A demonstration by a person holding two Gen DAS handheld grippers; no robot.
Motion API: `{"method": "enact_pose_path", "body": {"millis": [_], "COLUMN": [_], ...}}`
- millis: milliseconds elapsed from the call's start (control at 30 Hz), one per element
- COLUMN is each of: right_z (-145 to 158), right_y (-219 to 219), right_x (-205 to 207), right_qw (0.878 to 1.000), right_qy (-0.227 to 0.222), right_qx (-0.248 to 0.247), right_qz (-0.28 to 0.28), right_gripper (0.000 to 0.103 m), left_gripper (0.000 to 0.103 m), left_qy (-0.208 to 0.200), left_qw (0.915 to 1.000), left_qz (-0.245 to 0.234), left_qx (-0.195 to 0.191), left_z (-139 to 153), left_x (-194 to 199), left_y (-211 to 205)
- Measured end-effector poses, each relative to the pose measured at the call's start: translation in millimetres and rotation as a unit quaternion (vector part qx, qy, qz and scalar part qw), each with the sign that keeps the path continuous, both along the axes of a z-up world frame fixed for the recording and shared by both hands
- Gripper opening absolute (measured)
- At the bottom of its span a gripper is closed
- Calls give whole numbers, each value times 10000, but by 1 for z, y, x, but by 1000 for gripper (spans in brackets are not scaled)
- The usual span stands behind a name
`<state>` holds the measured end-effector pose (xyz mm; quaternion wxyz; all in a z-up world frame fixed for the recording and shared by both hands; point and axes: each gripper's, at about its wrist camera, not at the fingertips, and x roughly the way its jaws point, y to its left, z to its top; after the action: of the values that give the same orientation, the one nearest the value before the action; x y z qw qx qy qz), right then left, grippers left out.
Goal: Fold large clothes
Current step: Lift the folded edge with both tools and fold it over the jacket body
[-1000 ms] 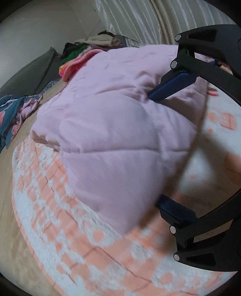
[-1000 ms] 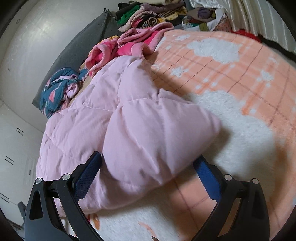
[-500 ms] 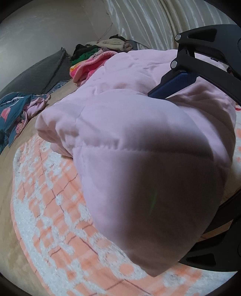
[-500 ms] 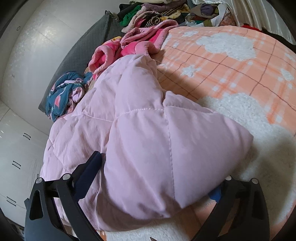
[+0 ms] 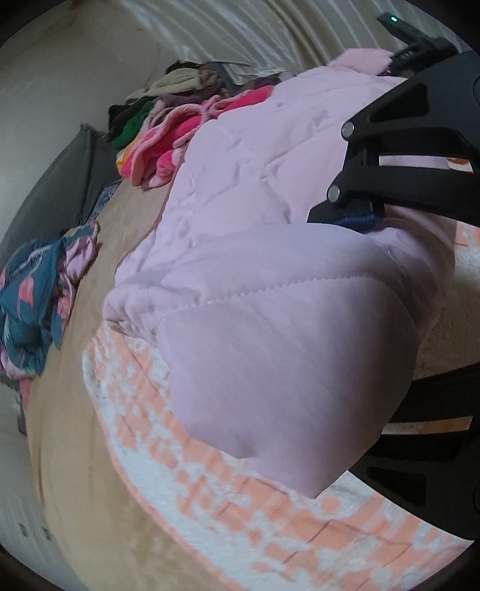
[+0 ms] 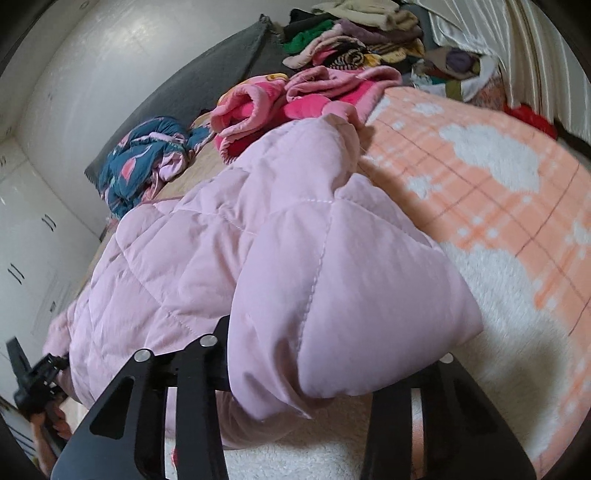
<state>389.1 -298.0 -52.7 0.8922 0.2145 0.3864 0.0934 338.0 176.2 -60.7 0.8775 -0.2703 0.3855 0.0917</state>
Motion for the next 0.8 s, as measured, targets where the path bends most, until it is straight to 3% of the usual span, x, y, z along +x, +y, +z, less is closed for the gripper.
{"method": "enact_pose_path", "body": {"millis": [167,367,800], "right_z": [19,50,103], "right_y": [14,34,54], "right_x": [-3,-14,-62], "right_qw": [9986,9909,9761], "right_qy": [-195,-591,-1241], "right_qx": [-456,-1096,-1490], "right_qz": [166,502,977], "right_gripper": [31,28,27], "left_gripper": [31,28,25], "left_qy": [-2,-128,-334], "left_qw": [9985,9960,9895], "left_qz": [-225,-363,-597], "left_qx": [504,803,1272], "left_z": [16,37,76], "left_x": [1,-2,-31], "left_y": [-8,-15,-31]}}
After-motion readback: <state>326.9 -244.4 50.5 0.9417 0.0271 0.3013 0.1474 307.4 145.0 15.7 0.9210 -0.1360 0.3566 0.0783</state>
